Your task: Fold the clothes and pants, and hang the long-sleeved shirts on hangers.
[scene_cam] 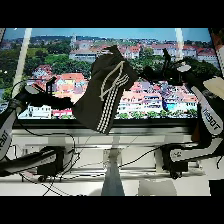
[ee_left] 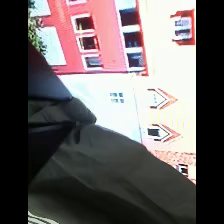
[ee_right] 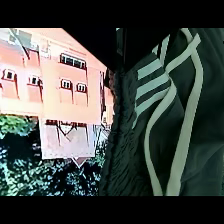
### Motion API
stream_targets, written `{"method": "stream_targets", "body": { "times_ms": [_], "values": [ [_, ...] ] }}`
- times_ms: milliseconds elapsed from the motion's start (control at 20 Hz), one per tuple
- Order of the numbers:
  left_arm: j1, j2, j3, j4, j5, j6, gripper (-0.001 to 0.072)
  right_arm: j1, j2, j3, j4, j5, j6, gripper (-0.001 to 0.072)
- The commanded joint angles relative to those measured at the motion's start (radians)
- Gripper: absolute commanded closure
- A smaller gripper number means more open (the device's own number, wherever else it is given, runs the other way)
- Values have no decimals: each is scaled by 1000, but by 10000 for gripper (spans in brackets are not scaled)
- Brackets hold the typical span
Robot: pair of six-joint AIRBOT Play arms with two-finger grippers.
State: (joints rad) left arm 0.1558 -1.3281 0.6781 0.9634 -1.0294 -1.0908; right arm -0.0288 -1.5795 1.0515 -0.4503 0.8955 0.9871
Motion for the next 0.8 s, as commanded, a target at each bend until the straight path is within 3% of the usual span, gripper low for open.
{"method": "stream_targets", "body": {
  "times_ms": [0,50,200,400,550,750],
  "values": [
    [-16,-18,0,-30,-10,12,663,-3,0,9,-21,-29,-32,691],
    [-17,-18,2,-33,-8,40,701,-3,1,26,-62,-31,-31,692],
    [-13,-18,79,-33,-6,53,701,-2,2,111,-182,22,-31,693],
    [-11,-18,389,-35,23,51,701,-2,47,200,-353,56,-27,693],
    [-15,-18,605,-45,141,51,701,-2,102,187,-376,93,10,694],
    [-19,-25,652,-49,281,51,701,14,161,11,-360,107,70,695]
  ]
}}
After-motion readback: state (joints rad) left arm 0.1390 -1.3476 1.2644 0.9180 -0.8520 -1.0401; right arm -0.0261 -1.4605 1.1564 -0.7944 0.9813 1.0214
